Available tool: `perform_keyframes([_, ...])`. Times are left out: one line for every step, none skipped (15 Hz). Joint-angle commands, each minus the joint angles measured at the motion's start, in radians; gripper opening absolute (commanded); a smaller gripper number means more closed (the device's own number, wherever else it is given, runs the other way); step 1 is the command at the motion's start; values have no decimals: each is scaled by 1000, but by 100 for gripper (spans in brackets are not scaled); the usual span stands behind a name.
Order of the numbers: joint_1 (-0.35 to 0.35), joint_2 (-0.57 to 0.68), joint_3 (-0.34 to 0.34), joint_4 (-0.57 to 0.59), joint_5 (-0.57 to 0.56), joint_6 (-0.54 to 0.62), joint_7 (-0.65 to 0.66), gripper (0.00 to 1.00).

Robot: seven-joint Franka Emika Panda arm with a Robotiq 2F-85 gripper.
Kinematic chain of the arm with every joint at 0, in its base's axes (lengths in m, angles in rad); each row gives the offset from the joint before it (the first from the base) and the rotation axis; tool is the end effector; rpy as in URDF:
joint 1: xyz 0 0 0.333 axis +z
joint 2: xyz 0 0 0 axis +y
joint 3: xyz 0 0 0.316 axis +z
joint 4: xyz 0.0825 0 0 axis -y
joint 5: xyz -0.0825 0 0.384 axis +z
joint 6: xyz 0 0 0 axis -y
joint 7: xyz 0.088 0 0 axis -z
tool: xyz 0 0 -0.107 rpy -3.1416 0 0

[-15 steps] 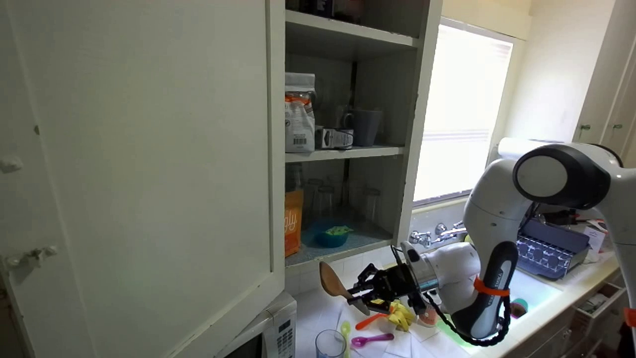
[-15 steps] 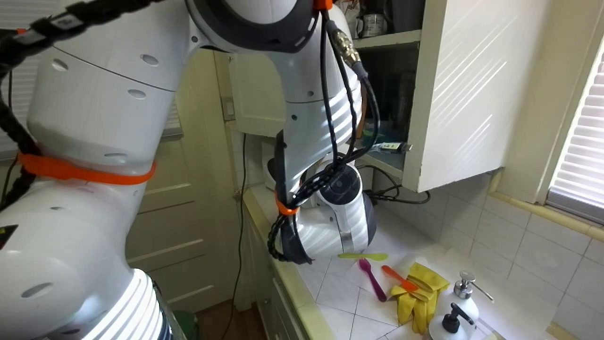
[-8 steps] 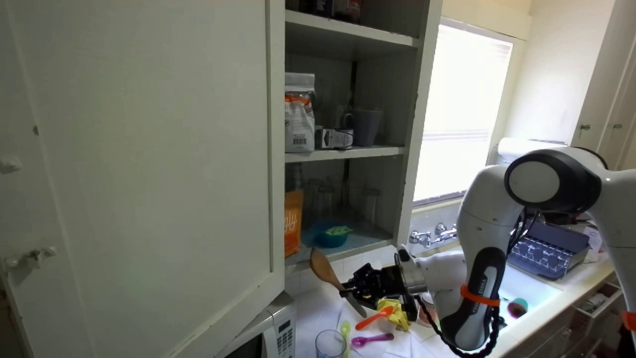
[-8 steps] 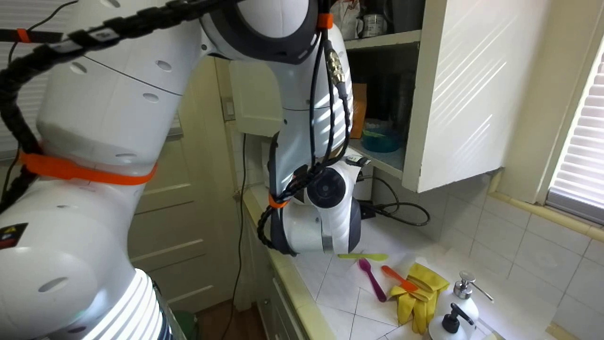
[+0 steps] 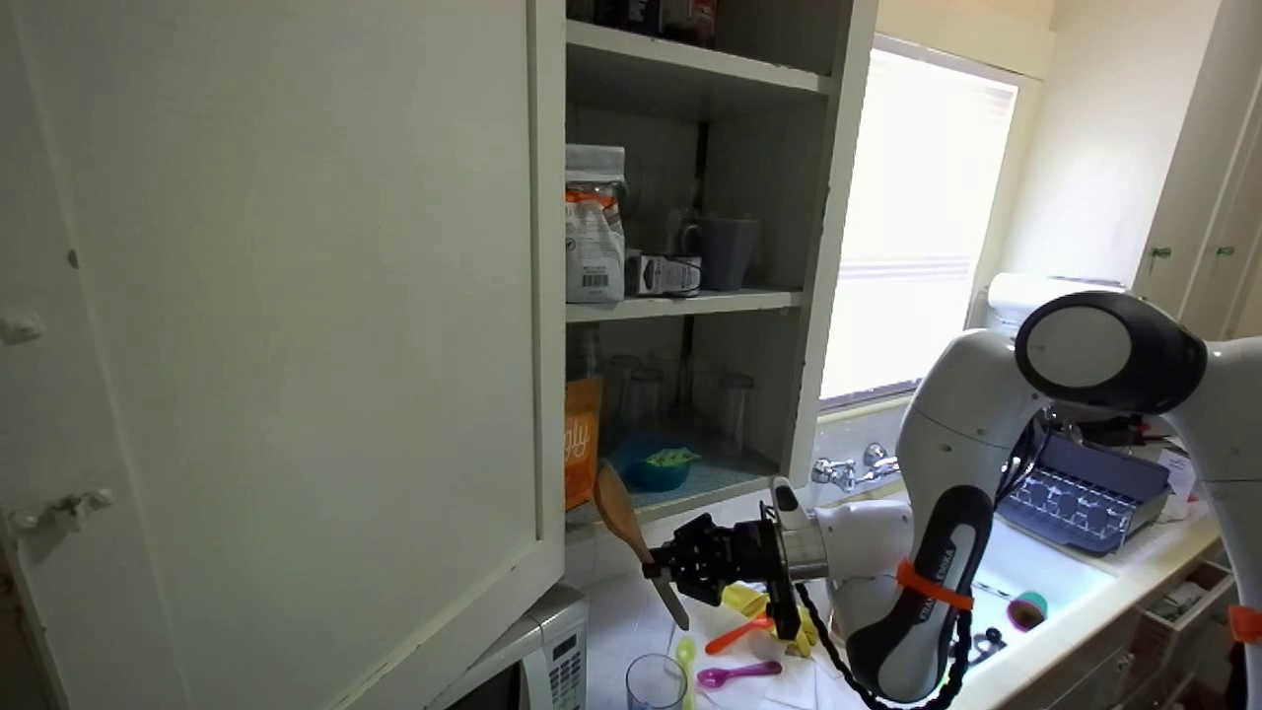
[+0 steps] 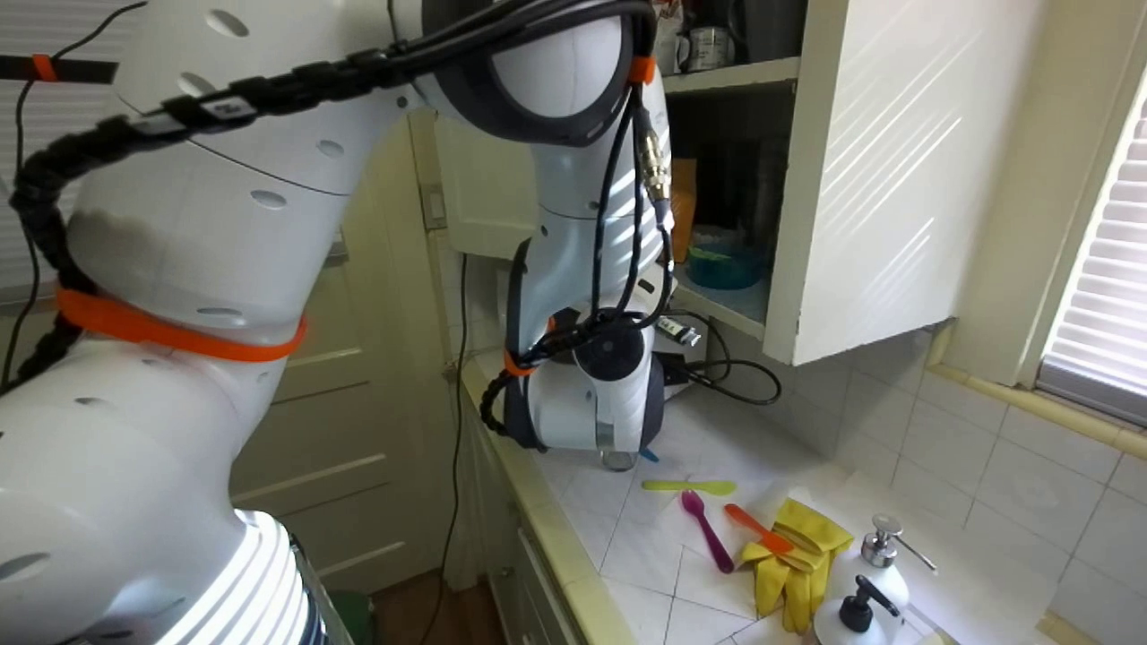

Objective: Make the wooden spoon lean against the microwave

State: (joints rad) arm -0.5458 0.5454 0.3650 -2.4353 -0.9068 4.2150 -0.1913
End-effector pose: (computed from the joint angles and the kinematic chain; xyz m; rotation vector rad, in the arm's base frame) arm 0.4742 0.0133 0.2688 -2.0669 -0.9624 -1.7614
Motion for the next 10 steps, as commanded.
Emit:
perform_keyframes([-14, 8, 14, 2, -1, 0, -2, 21])
perform_keyframes([-23, 15, 22, 3, -1, 0, -4, 21])
perform_keyframes([-28, 19, 25, 3, -2, 0, -6, 21])
perform_keyframes([-31, 22, 26, 3, -2, 0, -7, 21])
perform_keyframes([-32, 24, 26, 3, -2, 0, -7, 21])
perform_keyframes([-32, 24, 27, 3, -2, 0, -7, 21])
perform_keyframes([-32, 24, 27, 3, -2, 0, -7, 21])
perform_keyframes([-32, 24, 28, 3, -2, 0, -7, 21])
perform_keyframes([-32, 24, 28, 3, -2, 0, -7, 21])
perform_keyframes([-32, 24, 28, 3, -2, 0, -7, 21])
